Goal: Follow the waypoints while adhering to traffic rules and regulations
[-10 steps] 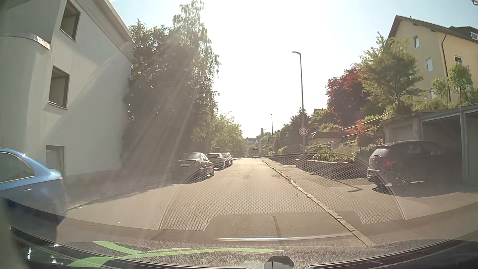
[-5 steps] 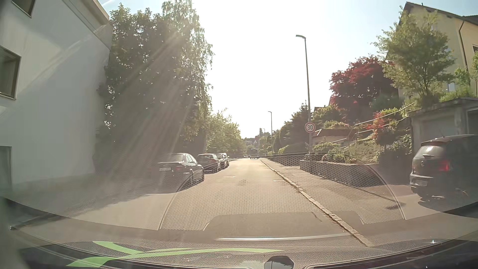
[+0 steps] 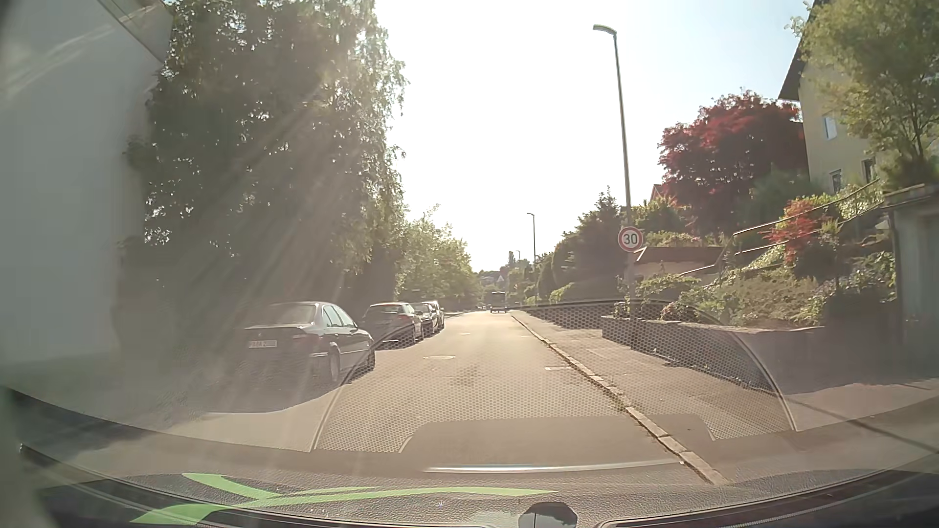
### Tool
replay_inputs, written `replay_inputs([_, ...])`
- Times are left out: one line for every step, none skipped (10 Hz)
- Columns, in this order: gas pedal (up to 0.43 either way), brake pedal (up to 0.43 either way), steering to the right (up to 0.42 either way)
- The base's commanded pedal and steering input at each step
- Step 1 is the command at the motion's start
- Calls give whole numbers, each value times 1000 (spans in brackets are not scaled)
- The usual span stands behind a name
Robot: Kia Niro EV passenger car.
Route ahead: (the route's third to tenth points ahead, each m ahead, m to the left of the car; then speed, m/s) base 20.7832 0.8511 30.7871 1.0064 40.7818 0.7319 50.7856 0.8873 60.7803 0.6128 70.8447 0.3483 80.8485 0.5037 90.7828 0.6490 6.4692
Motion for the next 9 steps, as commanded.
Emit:
replay_inputs([67,0,-1])
replay_inputs([67,0,-2])
replay_inputs([67,0,-2])
replay_inputs([67,0,-3])
replay_inputs([67,0,-4])
replay_inputs([67,0,-5])
replay_inputs([67,0,-6])
replay_inputs([67,0,-7])
replay_inputs([67,0,-8])
